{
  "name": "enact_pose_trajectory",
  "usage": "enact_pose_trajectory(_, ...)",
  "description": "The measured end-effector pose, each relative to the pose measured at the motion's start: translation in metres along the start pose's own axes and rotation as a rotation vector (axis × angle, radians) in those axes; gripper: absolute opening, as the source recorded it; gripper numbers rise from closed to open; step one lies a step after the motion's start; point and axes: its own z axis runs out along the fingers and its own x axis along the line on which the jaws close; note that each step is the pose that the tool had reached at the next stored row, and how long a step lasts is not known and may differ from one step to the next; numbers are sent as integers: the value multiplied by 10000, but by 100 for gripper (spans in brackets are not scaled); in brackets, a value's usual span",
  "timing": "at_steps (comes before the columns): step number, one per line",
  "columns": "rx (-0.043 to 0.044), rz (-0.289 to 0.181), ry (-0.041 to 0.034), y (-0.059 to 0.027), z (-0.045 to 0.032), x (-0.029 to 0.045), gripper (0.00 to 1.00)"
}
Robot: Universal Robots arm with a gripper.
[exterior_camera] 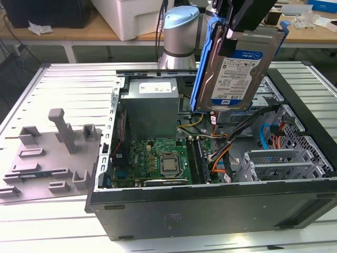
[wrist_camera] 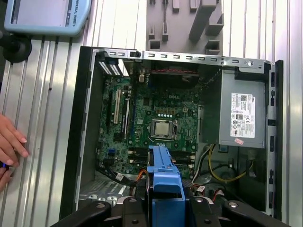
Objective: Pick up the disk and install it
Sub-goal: 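Insert the disk into the insertion slot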
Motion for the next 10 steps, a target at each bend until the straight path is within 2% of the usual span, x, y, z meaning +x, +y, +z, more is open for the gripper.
enact_pose_trajectory(3, 93, -139, 25, 1, 0, 2, 37)
enact_pose_trajectory(8, 416, -235, 68, 3, 0, 3, 37)
enact_pose_trajectory(9, 517, -233, 78, 7, 0, 3, 37)
enact_pose_trajectory(10, 675, -225, 94, 13, 1, 3, 37)
